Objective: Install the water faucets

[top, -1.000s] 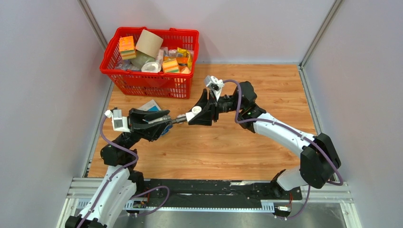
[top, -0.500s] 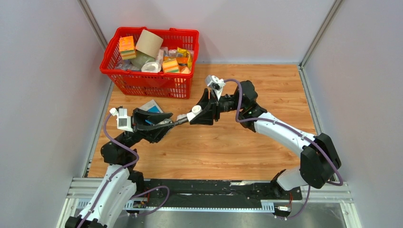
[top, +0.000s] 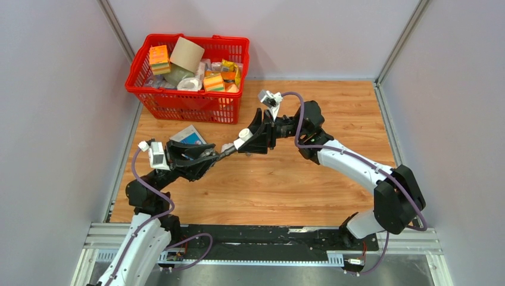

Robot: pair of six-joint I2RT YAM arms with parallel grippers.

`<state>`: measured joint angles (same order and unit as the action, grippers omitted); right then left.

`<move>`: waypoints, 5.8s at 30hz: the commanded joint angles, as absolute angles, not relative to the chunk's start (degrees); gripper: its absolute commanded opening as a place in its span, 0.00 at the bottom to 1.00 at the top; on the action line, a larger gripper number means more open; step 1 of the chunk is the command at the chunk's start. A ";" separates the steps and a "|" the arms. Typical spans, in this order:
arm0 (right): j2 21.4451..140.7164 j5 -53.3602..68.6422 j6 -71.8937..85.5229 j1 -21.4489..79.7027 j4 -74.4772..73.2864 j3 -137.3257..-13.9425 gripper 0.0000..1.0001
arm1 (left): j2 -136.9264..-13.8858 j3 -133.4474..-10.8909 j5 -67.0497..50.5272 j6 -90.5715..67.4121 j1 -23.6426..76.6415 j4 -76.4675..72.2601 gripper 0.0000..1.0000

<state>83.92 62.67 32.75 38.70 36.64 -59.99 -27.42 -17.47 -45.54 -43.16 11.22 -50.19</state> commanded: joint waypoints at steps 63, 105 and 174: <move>72.07 37.62 -39.12 47.20 39.11 -39.90 0.78 | -34.19 -32.69 -35.85 -70.66 11.43 -21.53 0.00; 72.86 44.12 -11.34 45.26 29.18 -51.76 0.00 | -31.29 -37.18 -35.42 -57.39 11.43 -8.08 0.63; 63.12 46.50 -20.01 35.50 44.65 -36.48 0.80 | -38.75 -34.37 -24.24 -63.62 11.42 -10.28 0.00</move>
